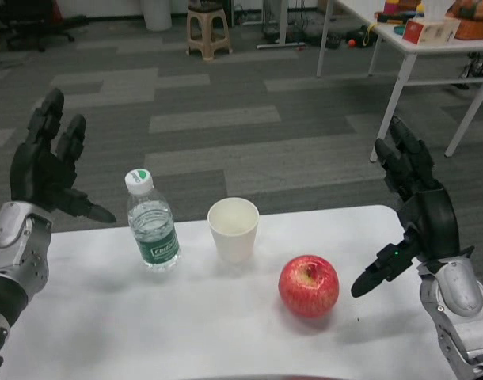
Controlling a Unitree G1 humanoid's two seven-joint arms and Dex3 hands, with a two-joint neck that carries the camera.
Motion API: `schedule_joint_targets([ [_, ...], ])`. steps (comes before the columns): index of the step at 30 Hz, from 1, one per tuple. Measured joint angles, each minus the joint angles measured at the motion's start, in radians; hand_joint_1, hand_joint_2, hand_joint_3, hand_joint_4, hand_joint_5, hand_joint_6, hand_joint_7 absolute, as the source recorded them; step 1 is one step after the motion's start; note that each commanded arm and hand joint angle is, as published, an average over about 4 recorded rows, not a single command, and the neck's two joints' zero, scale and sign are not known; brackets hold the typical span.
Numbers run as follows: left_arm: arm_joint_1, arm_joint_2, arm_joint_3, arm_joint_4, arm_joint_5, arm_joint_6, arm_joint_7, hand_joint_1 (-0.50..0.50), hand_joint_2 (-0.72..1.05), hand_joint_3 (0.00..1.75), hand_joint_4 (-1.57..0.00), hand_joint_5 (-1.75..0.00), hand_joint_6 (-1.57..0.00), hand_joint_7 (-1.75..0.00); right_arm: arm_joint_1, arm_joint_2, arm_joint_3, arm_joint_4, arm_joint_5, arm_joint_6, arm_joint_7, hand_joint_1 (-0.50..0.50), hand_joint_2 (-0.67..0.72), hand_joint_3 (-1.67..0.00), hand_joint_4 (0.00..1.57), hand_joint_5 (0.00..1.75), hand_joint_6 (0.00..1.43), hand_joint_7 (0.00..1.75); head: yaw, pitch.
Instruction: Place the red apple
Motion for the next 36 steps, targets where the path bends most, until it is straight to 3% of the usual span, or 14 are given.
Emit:
schedule_joint_targets([
  [4,0.0,-0.002,0.023,-0.004,0.003,0.0,0.0,-0.5,-0.28,0.04,0.0,0.0,0.0,-0.07,-0.06,-0.028,-0.026,-0.004,0.005,0.004,0.0,-0.47,0.47,0.0,0.0,0.0,0.0,0.07,-0.003,0.032],
  [13,0.0,-0.002,0.059,-0.012,0.025,0.0,0.0,-0.5,-0.28,0.09,0.0,-0.08,0.0,-0.07,-0.138,-0.05,-0.032,-0.006,0.006,0.004,0.0,-0.5,0.46,0.0,0.0,0.0,0.0,0.07,-0.013,0.058],
  [22,0.0,-0.002,0.076,-0.036,0.035,0.0,0.0,-0.5,-0.26,0.07,0.0,-0.05,0.0,-0.07,-0.164,-0.05,-0.017,-0.006,0.007,0.004,-0.011,-0.5,0.39,0.0,0.0,0.0,0.0,0.07,-0.027,0.045],
  [32,0.0,0.001,0.076,-0.04,0.04,0.0,0.0,-0.5,-0.28,0.0,0.0,0.0,0.0,-0.07,-0.164,-0.042,0.012,-0.006,0.006,0.004,-0.014,-0.48,0.34,0.0,0.0,0.0,0.0,0.07,-0.058,-0.019],
  [36,0.0,0.002,0.075,-0.04,0.04,0.0,0.0,-0.5,-0.28,0.09,0.0,-0.1,0.0,-0.07,-0.164,-0.035,0.017,-0.006,0.006,0.004,-0.015,-0.47,0.34,0.0,0.0,0.0,0.0,0.07,-0.057,-0.024],
])
